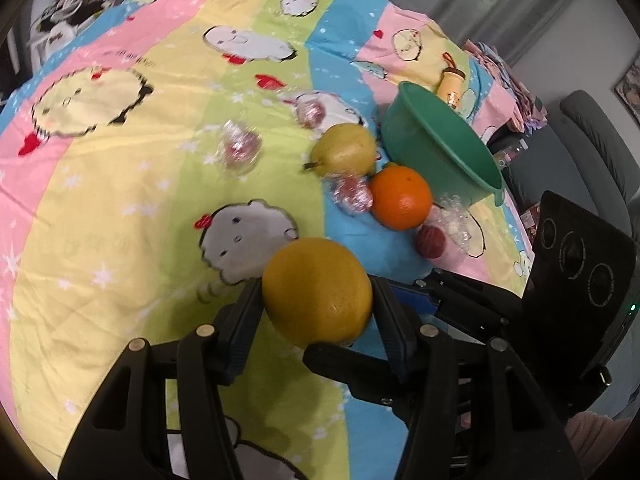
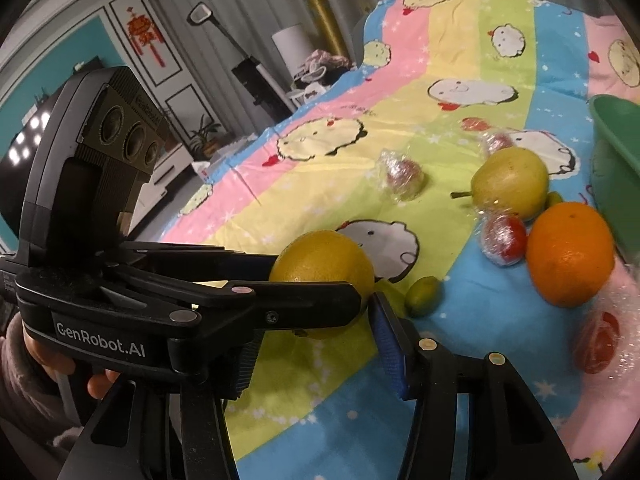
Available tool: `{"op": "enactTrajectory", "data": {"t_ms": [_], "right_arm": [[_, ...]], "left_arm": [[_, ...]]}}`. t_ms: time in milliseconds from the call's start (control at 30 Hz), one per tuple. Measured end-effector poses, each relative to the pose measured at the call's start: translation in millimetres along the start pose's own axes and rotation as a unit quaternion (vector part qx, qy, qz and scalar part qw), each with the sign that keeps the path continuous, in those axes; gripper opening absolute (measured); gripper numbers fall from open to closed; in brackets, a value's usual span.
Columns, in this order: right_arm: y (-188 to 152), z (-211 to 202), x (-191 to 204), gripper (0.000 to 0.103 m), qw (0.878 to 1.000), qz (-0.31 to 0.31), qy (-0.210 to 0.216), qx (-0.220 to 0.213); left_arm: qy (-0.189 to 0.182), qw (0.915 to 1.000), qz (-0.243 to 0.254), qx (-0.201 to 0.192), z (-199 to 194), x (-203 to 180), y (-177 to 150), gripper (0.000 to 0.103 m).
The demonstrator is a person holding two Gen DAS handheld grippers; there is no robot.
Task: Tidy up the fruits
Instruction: 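Carry the grapefruit in the right gripper over the green bowl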
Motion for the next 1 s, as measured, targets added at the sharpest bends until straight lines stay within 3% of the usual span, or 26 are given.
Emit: {"op": "enactTrajectory", "data": {"t_ms": [500,1000], "right_arm": [[15.9,-63.2,-28.6,0.054,0.995,0.018,-0.028,-0.090],[33.8,-110.8,-83.8,0.054,0.983,0.042,-0.060,-0.167]], "left_arm": [[-0.005,0.9969,0.077,-0.018,6.1,-66.6,37.2,0.055],[-0.010,0.9882,0.149,-0.032,34.4,-132.6,84.0,0.055]]}}
Point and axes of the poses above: each gripper's, at about its wrist camera, not at the fingertips, and z roughly the way its jaws point, x to its left, y to its top, the point moved 3 cm from there along z, roughly the way its jaws point, and after that the axes turned 1 degree about y, right-handed, at the moved point
